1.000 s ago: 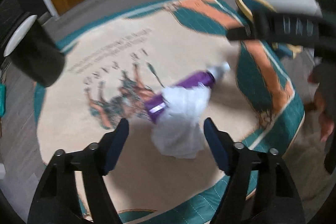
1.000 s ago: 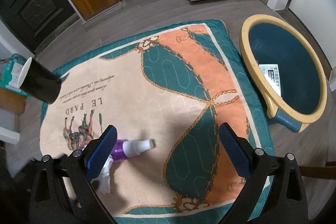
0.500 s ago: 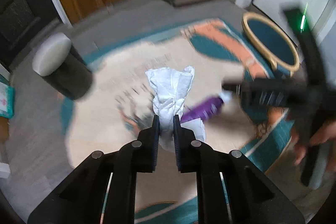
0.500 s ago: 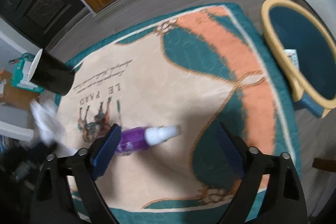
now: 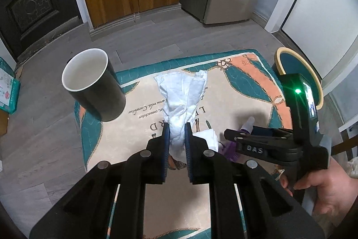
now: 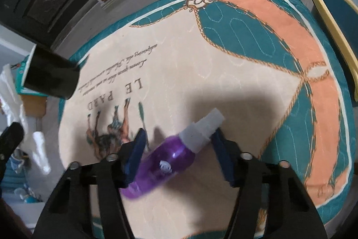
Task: Collect trash
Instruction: 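Grasp the white tissue with the left tool while the right tool grasps the purple spray bottle, then carry the tissue and spray bottle over the teal bin with both tools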
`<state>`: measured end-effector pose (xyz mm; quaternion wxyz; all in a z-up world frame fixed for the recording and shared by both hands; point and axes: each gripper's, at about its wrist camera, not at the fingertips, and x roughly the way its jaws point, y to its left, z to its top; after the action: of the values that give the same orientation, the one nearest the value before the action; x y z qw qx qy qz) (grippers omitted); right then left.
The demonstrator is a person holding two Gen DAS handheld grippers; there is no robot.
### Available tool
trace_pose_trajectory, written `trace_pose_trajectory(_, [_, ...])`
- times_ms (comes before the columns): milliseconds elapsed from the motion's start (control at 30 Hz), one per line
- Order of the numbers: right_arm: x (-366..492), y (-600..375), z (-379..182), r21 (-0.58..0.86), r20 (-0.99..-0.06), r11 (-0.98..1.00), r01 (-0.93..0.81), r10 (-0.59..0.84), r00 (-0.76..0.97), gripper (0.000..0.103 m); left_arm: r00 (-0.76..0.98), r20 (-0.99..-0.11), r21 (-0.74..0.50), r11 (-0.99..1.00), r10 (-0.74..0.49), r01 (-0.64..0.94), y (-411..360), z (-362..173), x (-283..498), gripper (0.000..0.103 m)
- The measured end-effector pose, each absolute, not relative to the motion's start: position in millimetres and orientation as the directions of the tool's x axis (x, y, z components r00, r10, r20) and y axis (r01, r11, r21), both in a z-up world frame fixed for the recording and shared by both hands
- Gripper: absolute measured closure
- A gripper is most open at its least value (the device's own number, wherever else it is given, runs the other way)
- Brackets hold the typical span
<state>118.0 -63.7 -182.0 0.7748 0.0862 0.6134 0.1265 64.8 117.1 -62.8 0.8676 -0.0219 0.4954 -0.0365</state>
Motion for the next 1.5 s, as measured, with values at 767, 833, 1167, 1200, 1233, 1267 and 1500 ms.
trace_pose_trajectory(767, [119,-106,-88,0.198,-0.823,0.949,-0.247,0.298,0.484,0.080,0.537,-0.840,-0.028,0.995,-0.076,0.097,81,-53,81,0.091])
trace_pose_trajectory(833, [122,-123,-76,0.195,-0.806,0.951,-0.239,0.295,0.514,0.080,0.540,-0.838,-0.019,0.993,-0.078,0.113,70,-51,86,0.091])
trace_pose_trajectory(1167, [137,-206,-48,0.243,-0.755,0.960,-0.138,0.277,0.594,0.080,0.537,-0.837,0.012,0.979,-0.101,0.203,-2,-51,115,0.091])
trace_pose_trajectory(1200, [139,-216,-44,0.244,-0.749,0.961,-0.130,0.271,0.605,0.080,0.537,-0.837,0.014,0.977,-0.105,0.213,-10,-51,118,0.091])
trace_pose_trajectory(1233, [140,-224,-42,0.244,-0.744,0.962,-0.121,0.266,0.613,0.080,0.537,-0.837,0.018,0.974,-0.109,0.225,-21,-51,122,0.091])
trace_pose_trajectory(1267, [140,-232,-41,0.246,-0.740,0.963,-0.113,0.262,0.620,0.080,0.537,-0.836,0.019,0.972,-0.112,0.233,-28,-51,124,0.091])
trace_pose_trajectory(1500, [149,-298,-40,0.254,-0.728,0.967,-0.020,0.204,0.655,0.080,0.525,-0.835,0.007,0.950,-0.167,0.313,-97,-56,145,0.091])
